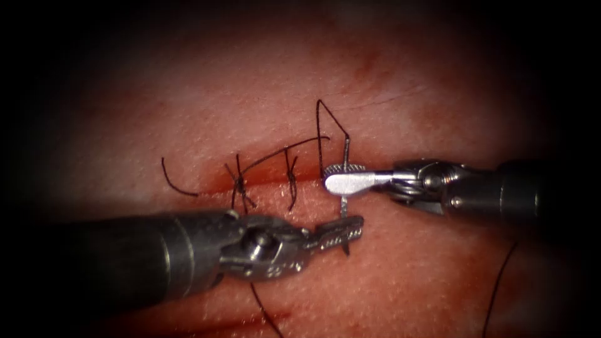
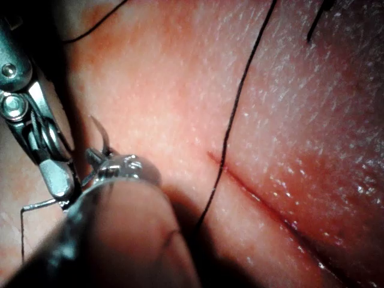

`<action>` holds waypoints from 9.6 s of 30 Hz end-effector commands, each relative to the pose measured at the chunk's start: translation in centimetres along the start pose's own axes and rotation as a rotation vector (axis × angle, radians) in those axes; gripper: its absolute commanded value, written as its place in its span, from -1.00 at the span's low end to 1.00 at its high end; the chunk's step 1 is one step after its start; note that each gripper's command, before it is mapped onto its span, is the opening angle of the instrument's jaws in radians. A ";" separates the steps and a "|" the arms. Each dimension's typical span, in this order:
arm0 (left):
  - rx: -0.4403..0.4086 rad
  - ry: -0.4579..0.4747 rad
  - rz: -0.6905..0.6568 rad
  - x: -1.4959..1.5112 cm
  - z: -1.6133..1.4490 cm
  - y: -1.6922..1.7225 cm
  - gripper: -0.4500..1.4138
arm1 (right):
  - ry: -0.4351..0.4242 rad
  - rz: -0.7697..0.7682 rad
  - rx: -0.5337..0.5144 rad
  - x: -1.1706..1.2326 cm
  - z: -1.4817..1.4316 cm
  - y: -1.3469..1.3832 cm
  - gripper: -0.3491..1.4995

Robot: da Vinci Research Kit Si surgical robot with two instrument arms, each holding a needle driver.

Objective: Wound Closure
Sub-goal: Pass needle to the right needle holder, then widen wound opening by inserting left jaws into incision, then push needle through skin above incision with right hand

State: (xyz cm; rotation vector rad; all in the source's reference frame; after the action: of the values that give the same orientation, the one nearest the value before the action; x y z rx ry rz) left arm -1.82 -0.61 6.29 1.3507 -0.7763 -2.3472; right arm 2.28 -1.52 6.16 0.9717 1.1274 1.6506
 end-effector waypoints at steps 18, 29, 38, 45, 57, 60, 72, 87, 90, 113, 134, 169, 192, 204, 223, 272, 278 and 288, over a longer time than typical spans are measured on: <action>0.125 0.034 -0.139 0.04 0.02 -0.12 0.71 | 0.029 -0.063 -0.069 0.03 -0.02 0.12 -1.00; 0.103 0.122 -0.386 -0.02 -0.24 -0.35 -0.95 | 0.140 -0.356 0.114 0.40 -0.26 0.36 -1.00; -0.105 0.008 -0.632 -0.45 -0.12 -0.48 -1.00 | 0.158 -0.619 0.249 0.49 -0.28 0.28 -1.00; -0.332 -0.145 -0.649 -0.85 0.13 -0.37 -1.00 | 0.180 -0.684 0.300 0.51 -0.26 0.09 -1.00; -0.663 -0.354 -0.664 -1.10 0.30 -0.06 -1.00 | 0.202 -0.750 0.319 0.46 -0.27 -0.03 -1.00; -0.662 -0.382 -0.668 -1.22 0.37 -0.07 -1.00 | 0.202 -0.784 0.331 0.43 -0.27 -0.06 -1.00; -0.721 -0.445 -0.652 -1.56 0.60 0.15 -1.00 | 0.237 -0.959 0.379 0.48 -0.16 -0.12 -1.00; -0.796 -0.489 -0.629 -1.45 0.50 0.31 -0.44 | 0.372 -1.249 0.357 0.87 -0.03 -0.07 -1.00; -0.792 -0.495 -0.641 -1.40 0.48 0.33 -0.30 | 0.383 -1.305 0.343 0.87 0.04 -0.02 -1.00; -0.775 -0.516 -0.697 -1.32 0.40 0.41 0.05 | 0.488 -1.571 0.338 0.72 0.44 -0.13 -1.00; -0.764 -0.497 -0.729 -1.28 0.38 0.38 0.15 | 0.385 -1.926 0.287 -0.13 0.31 0.42 -1.00; -0.155 -0.320 -0.759 -0.31 -0.24 -0.46 -0.39 | 0.279 -1.434 0.169 0.58 0.42 0.72 -1.00; -0.253 -0.307 -0.740 -0.13 0.04 0.38 -0.46 | 0.153 -1.062 0.172 0.75 0.50 0.76 -1.00; -0.313 -0.346 -0.779 -0.47 0.09 0.79 -0.46 | 0.042 -0.743 0.231 0.66 0.72 0.83 -1.00; -0.335 -0.344 -0.798 -0.61 -0.20 0.98 -0.46 | -0.175 -0.358 0.211 0.19 0.71 0.88 -1.00; -0.356 -0.355 -0.808 -0.91 -0.42 1.16 -0.57 | -0.417 0.444 0.183 -1.19 0.26 0.37 -1.00; -0.355 -0.358 -0.807 -0.91 -0.43 1.16 -0.57 | -0.430 0.448 0.170 -1.33 0.22 0.37 -1.00; -0.353 -0.360 -0.810 -0.92 -0.45 1.17 -0.58 | -0.412 0.404 0.153 -1.36 0.06 0.28 -1.00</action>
State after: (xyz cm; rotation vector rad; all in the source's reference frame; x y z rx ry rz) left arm -0.91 -1.20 7.39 1.2349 0.1888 -3.1950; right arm 2.62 -2.84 6.25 1.6317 0.8217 1.5794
